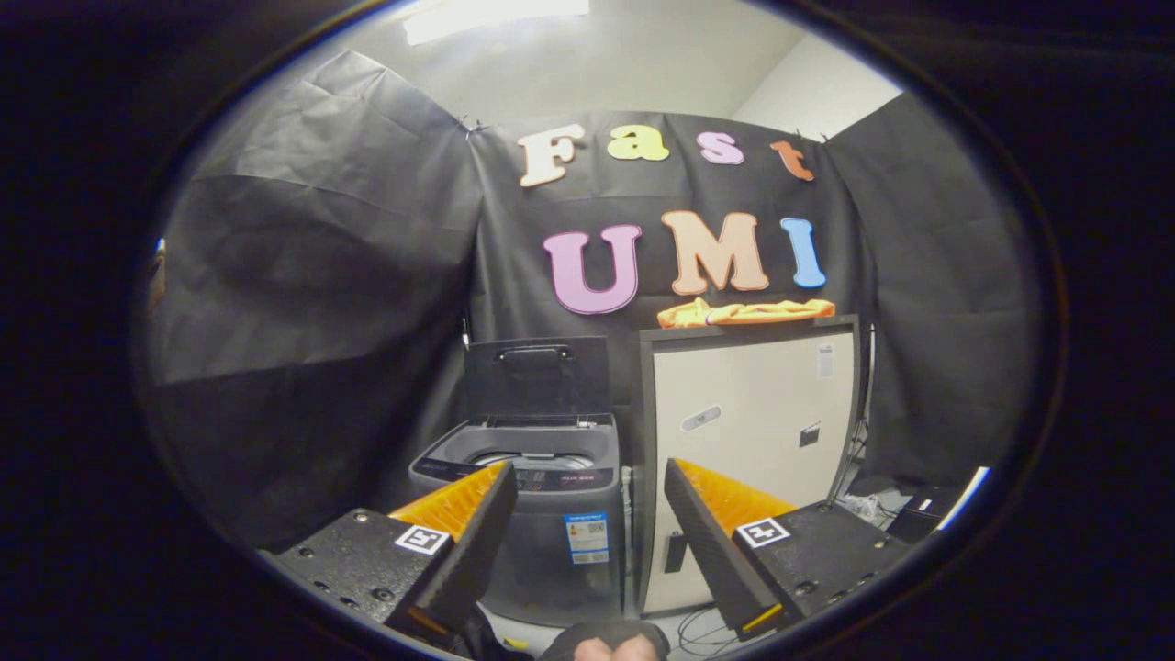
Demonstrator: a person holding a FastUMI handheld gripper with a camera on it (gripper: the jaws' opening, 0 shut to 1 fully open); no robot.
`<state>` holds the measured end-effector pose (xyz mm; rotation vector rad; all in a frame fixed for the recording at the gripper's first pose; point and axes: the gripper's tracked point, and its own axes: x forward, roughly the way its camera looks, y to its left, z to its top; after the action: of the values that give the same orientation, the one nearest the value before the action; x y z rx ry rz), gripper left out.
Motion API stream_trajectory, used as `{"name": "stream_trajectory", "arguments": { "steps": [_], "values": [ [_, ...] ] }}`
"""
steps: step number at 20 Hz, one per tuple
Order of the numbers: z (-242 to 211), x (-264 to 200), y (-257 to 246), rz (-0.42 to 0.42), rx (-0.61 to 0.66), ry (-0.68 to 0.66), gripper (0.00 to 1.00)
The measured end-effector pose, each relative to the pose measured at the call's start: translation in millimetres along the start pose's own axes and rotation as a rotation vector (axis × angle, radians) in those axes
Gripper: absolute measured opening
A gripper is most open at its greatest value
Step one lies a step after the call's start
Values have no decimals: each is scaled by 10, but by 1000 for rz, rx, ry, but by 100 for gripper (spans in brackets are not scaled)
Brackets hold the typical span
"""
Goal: Put the clothes into the washing machine and then close the washing machine lid.
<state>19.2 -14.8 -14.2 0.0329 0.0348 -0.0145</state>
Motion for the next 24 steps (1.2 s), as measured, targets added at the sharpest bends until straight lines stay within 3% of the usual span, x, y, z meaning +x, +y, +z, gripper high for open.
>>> {"name": "stream_trajectory", "arguments": {
  "steps": [17, 24],
  "values": [
    [109, 819, -442, -69, 17, 50, 98],
    [487, 1207, -736, -138, -51, 24, 97]
  ]
}}
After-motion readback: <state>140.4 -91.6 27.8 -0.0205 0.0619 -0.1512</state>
